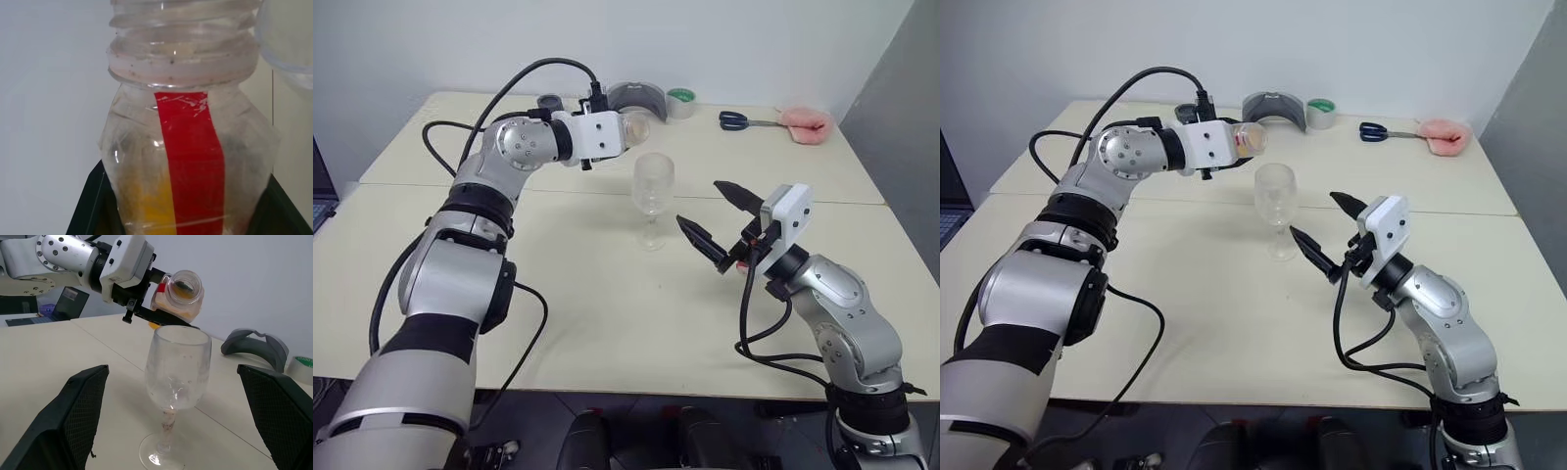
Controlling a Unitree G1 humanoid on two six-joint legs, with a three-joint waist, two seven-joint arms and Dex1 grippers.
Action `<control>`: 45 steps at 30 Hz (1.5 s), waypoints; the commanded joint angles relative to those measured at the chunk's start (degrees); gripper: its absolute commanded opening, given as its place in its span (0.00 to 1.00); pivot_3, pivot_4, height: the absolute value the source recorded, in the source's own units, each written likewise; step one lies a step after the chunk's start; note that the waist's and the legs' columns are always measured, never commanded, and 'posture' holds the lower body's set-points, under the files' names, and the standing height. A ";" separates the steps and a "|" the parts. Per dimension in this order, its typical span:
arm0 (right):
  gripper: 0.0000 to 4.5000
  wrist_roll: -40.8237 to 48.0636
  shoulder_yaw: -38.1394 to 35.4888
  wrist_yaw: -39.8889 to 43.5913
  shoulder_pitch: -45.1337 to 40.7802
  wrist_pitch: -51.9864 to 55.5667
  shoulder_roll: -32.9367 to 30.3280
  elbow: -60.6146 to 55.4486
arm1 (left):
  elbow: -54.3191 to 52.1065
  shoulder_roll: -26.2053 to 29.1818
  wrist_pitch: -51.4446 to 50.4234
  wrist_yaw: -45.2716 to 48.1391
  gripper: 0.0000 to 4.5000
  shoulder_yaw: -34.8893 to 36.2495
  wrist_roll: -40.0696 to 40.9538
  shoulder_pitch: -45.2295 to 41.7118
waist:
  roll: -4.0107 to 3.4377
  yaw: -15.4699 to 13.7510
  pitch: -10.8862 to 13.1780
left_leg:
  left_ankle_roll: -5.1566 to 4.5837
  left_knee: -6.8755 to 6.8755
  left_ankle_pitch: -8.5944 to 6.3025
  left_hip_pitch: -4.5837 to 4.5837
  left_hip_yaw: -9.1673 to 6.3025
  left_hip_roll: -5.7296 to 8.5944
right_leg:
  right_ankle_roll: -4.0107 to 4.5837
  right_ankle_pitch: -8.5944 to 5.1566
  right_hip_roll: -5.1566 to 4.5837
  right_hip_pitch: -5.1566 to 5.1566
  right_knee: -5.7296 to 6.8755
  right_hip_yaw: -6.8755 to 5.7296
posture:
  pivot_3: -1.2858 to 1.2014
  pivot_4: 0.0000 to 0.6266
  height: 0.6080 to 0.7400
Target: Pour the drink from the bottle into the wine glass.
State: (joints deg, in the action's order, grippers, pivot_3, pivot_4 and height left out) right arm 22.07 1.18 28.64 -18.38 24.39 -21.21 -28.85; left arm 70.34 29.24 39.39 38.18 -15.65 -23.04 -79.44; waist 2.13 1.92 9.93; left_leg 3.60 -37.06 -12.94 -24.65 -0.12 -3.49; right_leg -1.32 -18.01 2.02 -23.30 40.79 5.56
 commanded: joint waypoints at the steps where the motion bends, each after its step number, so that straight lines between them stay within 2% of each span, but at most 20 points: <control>1: 1.00 0.82 -0.70 -0.21 -0.43 -0.78 0.22 -2.06 | -0.34 0.61 1.79 -1.87 0.40 -0.56 -1.04 -3.17 | 0.00 0.00 0.00 | 0.00 0.00 0.00 0.00 0.00 0.00 | 0.00 0.00 0.00 0.00 0.01 0.00 | 0.52 0.24 1.00; 45: 1.00 0.95 -0.95 0.13 -0.53 -0.75 -0.04 -1.40 | 1.93 2.65 6.48 -12.12 0.40 -8.13 -11.94 -7.10 | 0.00 -0.02 0.00 | 0.06 -0.03 0.04 0.01 0.00 0.01 | 0.01 0.00 -0.02 0.00 0.06 -0.01 | 0.52 0.24 1.00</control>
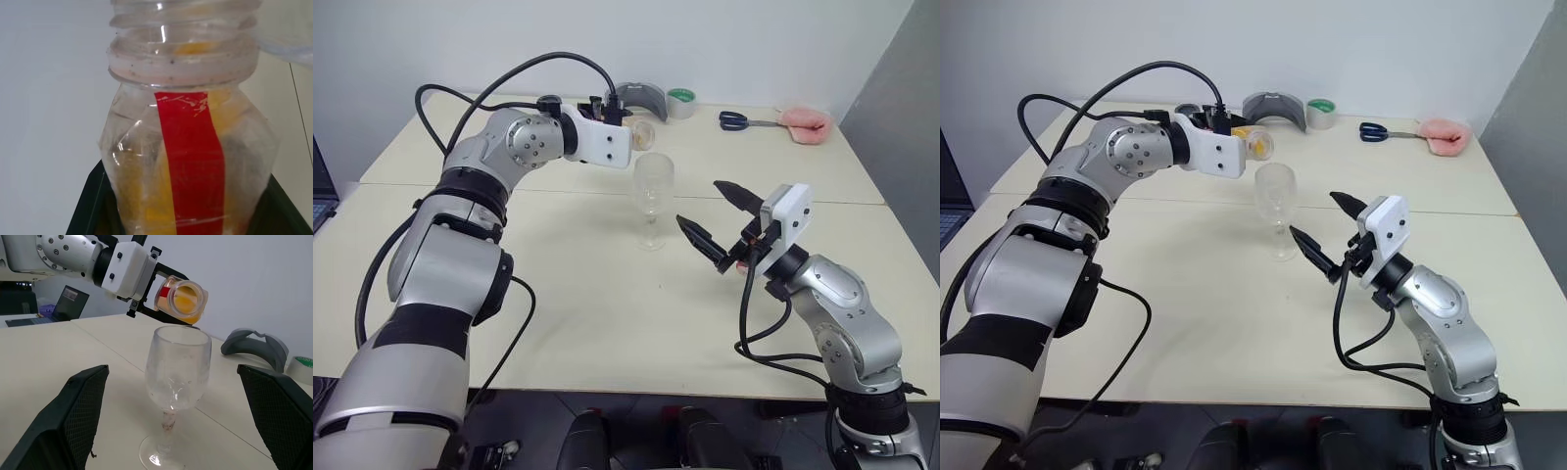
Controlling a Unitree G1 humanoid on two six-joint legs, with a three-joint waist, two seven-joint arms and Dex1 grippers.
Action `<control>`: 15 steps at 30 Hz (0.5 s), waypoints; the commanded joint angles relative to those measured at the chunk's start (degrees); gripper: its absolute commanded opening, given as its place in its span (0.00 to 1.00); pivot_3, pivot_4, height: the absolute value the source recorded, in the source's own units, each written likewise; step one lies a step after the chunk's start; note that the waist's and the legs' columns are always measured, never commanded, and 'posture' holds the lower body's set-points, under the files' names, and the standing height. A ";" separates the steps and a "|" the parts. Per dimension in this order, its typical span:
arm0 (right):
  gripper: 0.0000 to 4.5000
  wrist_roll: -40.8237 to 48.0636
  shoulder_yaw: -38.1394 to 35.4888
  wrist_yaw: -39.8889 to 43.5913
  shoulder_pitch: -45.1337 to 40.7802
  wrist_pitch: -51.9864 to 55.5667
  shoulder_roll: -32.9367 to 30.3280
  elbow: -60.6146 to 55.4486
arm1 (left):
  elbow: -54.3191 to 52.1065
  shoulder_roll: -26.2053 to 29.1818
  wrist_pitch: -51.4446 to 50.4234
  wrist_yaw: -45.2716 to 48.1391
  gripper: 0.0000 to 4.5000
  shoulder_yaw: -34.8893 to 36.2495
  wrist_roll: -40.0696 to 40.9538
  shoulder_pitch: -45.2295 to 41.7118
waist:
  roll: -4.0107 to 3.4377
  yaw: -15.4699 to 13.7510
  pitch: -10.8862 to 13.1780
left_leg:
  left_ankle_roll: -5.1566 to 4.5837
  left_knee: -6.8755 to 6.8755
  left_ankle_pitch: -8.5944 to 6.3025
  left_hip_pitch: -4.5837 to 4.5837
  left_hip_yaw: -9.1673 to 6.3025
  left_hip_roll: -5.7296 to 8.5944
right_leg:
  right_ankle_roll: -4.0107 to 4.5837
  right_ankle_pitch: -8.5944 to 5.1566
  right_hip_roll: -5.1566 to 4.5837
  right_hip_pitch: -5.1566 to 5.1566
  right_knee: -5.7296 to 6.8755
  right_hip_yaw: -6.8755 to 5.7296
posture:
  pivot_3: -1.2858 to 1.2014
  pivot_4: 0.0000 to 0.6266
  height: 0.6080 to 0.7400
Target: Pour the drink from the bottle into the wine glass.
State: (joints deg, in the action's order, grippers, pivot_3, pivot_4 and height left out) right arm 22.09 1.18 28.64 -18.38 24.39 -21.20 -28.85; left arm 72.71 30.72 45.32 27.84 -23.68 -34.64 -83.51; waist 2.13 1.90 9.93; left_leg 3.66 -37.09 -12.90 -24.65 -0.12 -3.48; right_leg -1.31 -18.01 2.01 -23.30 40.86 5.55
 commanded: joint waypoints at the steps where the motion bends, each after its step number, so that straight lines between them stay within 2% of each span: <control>1: 1.00 0.95 -0.98 0.17 -0.56 -0.78 -0.05 -1.37 | -0.43 1.22 0.61 -2.05 0.40 -0.32 -0.61 -3.17 | 0.00 0.00 0.00 | 0.00 0.00 0.00 0.00 0.00 0.00 | 0.00 0.00 0.00 0.00 0.00 0.00 | 0.52 0.24 1.00; 15: 1.00 0.99 -1.18 0.35 -0.94 -0.84 -0.20 -1.08 | 0.08 1.66 1.21 -6.00 0.40 -2.63 -3.64 -4.53 | 0.00 -0.01 0.00 | 0.01 -0.01 0.01 0.00 0.00 0.00 | 0.00 0.00 -0.01 0.00 0.02 0.00 | 0.52 0.24 1.00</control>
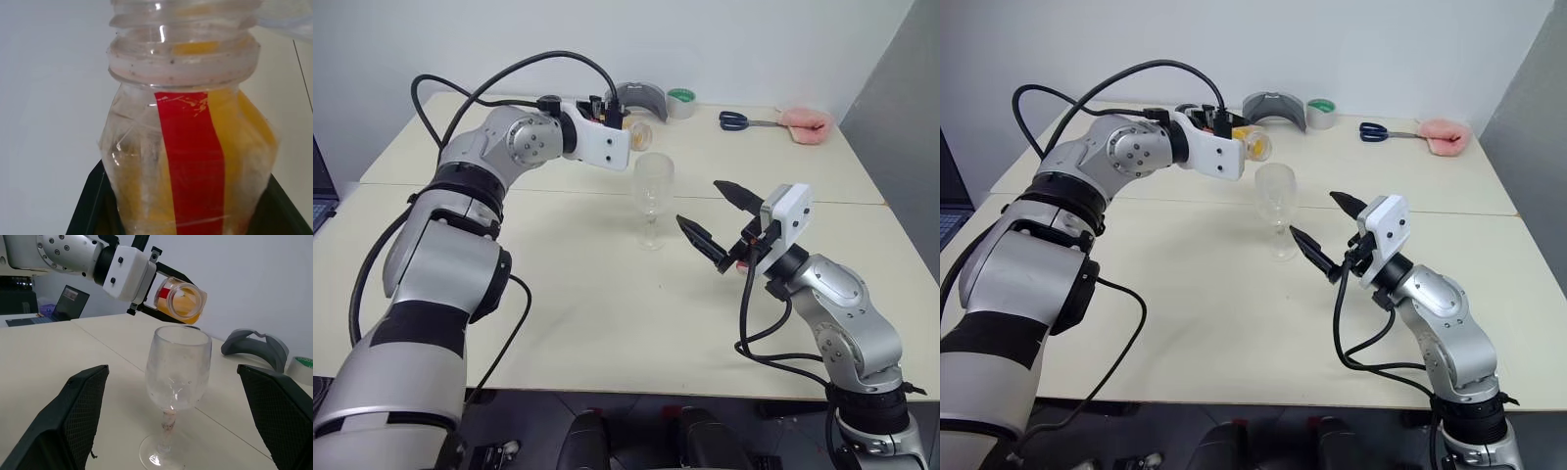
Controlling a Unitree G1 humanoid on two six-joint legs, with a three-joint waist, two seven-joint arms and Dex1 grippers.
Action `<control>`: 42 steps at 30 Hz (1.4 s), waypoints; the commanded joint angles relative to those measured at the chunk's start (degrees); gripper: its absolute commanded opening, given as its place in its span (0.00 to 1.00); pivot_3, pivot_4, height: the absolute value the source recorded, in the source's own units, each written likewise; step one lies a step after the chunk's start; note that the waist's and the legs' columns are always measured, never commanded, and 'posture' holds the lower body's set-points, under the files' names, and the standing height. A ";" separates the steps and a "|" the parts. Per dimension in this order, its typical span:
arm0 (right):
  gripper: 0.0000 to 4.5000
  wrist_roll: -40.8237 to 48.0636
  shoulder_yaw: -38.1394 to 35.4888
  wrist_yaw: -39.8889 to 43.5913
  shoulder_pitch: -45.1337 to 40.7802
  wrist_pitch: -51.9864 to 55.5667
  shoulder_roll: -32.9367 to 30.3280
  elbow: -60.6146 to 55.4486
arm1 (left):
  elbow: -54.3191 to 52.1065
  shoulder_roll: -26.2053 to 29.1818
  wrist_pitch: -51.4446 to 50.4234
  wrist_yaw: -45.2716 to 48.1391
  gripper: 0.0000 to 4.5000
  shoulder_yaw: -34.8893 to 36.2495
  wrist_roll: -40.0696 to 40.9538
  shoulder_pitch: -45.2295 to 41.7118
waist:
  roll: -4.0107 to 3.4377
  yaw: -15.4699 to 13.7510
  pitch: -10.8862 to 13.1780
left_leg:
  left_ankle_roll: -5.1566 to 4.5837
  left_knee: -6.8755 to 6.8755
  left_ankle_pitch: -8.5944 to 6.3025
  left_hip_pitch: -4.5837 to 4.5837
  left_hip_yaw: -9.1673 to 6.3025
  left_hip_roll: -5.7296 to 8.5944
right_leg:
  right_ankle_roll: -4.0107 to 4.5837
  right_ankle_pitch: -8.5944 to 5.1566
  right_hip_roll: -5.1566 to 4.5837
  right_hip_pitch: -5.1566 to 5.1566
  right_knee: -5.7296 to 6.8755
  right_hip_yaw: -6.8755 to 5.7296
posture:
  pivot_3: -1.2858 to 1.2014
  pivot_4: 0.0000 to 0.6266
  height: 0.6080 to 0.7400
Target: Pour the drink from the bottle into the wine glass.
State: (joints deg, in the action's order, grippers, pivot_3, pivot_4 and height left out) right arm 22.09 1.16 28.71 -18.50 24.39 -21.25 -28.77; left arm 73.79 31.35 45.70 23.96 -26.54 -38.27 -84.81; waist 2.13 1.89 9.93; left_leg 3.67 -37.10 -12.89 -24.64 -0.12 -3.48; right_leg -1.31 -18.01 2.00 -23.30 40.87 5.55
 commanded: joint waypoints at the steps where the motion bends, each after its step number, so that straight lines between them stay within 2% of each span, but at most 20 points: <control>1: 1.00 0.95 -1.16 0.26 -0.86 -0.89 -0.14 -1.11 | -0.94 1.03 0.86 -2.33 0.40 0.10 -0.14 -3.33 | 0.00 0.00 0.00 | 0.00 0.00 0.00 0.00 0.00 0.00 | 0.00 0.00 0.00 0.00 0.00 0.00 | 0.52 0.24 1.00; 42: 1.00 0.62 -1.02 -0.13 -0.23 -1.05 -0.01 -1.64 | 0.00 0.25 2.02 -8.67 0.40 -4.38 -4.77 -5.92 | 0.00 0.00 0.00 | 0.02 -0.05 0.01 0.00 0.01 0.01 | 0.00 0.00 -0.02 0.00 0.06 0.01 | 0.52 0.24 1.00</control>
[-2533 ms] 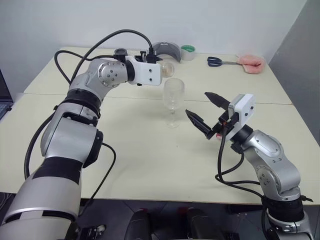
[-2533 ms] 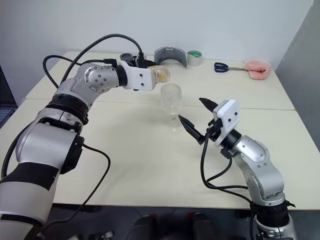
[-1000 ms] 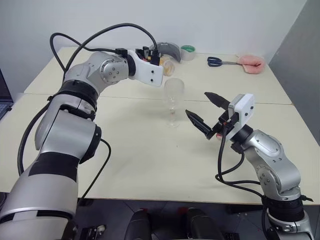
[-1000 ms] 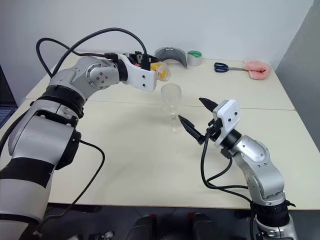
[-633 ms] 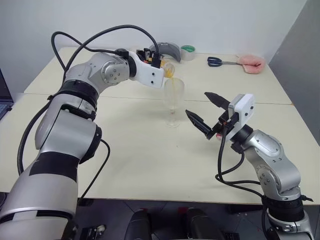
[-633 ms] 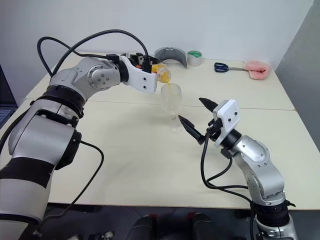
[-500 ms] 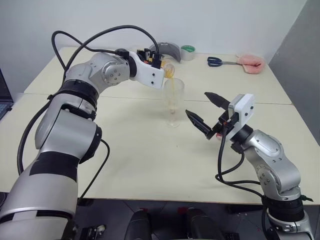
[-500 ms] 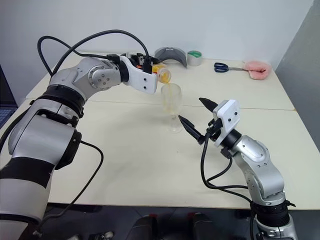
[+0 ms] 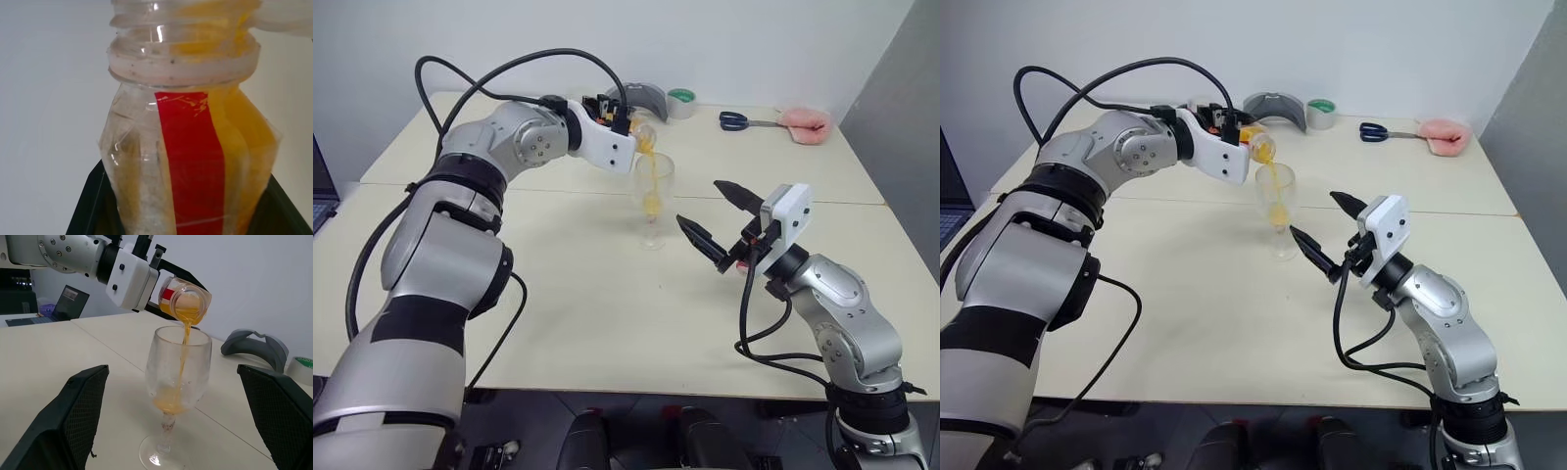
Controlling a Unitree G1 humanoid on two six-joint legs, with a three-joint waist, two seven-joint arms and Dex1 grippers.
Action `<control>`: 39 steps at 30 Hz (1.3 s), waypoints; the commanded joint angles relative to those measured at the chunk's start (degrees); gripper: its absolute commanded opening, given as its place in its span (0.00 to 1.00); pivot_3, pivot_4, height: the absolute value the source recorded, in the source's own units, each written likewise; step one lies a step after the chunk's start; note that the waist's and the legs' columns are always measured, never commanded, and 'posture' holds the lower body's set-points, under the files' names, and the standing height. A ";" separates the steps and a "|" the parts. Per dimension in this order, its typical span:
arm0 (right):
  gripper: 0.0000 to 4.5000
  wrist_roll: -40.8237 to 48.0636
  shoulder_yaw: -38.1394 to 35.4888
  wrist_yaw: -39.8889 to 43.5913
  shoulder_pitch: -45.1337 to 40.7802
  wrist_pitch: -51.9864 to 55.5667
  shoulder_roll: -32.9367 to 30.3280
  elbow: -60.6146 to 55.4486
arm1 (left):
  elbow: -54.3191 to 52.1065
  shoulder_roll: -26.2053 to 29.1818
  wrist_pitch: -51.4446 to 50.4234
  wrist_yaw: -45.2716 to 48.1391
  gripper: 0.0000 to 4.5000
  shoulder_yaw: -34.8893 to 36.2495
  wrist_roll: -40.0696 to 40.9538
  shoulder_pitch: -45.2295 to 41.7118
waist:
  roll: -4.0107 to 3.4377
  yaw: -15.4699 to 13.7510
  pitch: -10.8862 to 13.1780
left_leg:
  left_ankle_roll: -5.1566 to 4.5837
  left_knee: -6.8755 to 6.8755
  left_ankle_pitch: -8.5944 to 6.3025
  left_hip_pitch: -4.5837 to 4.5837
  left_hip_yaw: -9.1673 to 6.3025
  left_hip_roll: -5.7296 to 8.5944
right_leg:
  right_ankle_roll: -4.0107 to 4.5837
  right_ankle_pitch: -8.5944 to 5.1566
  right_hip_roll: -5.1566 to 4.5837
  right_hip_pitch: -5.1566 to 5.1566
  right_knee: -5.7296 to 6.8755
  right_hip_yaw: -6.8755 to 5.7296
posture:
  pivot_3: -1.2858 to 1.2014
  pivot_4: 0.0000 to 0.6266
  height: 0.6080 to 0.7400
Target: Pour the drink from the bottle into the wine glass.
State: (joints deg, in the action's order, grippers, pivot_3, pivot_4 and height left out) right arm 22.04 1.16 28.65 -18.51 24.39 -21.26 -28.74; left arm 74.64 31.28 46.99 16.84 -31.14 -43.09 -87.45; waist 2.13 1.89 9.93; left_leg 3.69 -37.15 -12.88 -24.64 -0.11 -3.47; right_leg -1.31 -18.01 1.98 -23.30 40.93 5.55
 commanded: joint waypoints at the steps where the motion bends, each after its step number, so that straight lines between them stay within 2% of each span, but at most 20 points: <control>1: 1.00 0.68 -1.02 -0.06 -0.20 -1.06 -0.02 -1.69 | -0.83 0.31 0.73 -1.64 0.40 0.16 -0.02 -3.34 | 0.00 0.00 0.00 | 0.00 0.00 0.00 0.00 0.00 0.00 | 0.00 0.00 0.00 0.00 0.00 0.00 | 0.52 0.24 1.00; 39: 1.00 0.77 -1.25 -0.12 -0.09 -0.66 -0.43 -2.10 | -0.56 -0.24 1.08 -3.55 0.40 -1.05 -1.74 -4.66 | 0.00 0.00 0.00 | 0.01 -0.04 0.00 0.01 0.00 0.01 | 0.00 0.00 -0.01 0.00 0.05 0.00 | 0.52 0.24 1.00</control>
State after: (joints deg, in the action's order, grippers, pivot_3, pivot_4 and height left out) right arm 22.05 1.15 28.65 -18.51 24.39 -21.41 -28.75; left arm 74.65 31.08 47.95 14.35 -32.31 -44.98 -89.20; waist 2.14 1.89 9.93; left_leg 3.69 -37.20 -12.88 -24.64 -0.11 -3.46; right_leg -1.31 -18.01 1.98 -23.30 40.98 5.56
